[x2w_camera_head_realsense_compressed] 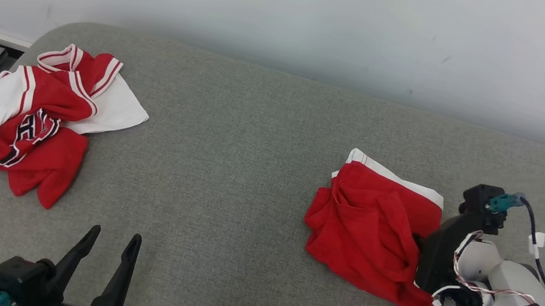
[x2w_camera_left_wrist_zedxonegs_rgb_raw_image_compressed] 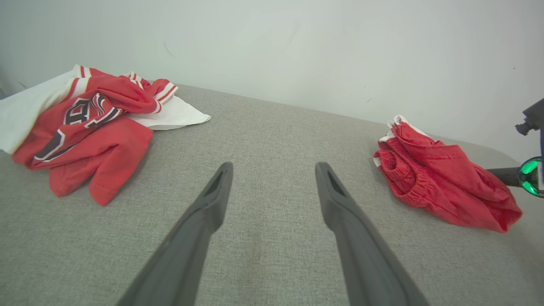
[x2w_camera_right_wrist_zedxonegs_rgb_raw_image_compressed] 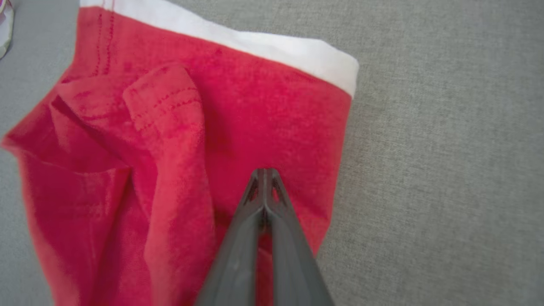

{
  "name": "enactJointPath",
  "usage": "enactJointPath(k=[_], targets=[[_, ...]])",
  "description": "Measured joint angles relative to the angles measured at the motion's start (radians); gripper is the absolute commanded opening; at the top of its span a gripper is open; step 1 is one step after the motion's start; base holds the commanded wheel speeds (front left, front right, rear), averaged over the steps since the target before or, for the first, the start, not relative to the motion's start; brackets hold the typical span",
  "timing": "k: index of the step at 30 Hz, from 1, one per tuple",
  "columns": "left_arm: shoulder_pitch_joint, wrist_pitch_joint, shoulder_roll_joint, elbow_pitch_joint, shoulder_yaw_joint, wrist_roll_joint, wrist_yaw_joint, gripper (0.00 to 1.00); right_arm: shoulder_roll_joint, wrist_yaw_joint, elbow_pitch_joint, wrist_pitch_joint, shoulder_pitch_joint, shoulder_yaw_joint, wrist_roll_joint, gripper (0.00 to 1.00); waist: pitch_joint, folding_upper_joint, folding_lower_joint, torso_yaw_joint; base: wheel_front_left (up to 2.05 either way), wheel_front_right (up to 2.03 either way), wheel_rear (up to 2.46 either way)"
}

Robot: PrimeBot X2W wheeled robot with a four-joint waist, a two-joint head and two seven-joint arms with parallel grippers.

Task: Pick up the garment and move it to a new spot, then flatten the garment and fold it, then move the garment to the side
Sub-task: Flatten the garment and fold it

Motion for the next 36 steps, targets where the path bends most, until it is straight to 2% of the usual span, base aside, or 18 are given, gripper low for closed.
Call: enactJointPath(k=[8,20,30,36], targets=[[0.0,-0.005,-0.001,0.006,-0.004,-0.002,-0.001,1.0,0.029,0.0,-0.151,0.063,0.045,0.01,-0.019,0.0,0.004,0.0,0.0,0.01,0.0,0.0,0.0],[-0.001,-0.009,-0.003,0.015,-0.01,-0.009,-0.005,1.0,0.053,0.0,-0.413,0.215,0.174,0.0,-0.11,0.0,-0.001,0.0,0.0,0.023,0.0,0.0,0.0],[-0.002,-0.01,-0.008,0.022,-0.018,-0.011,-0.007,1.0,0.091,0.0,-0.551,0.301,0.264,-0.048,-0.186,0.0,-0.005,0.0,0.0,0.035,0.0,0.0,0.0],[-0.003,-0.013,-0.008,0.024,-0.019,-0.011,-0.008,1.0,0.116,0.0,-0.621,0.334,0.295,-0.039,-0.194,0.0,-0.007,0.0,0.0,0.04,0.0,0.0,0.0]])
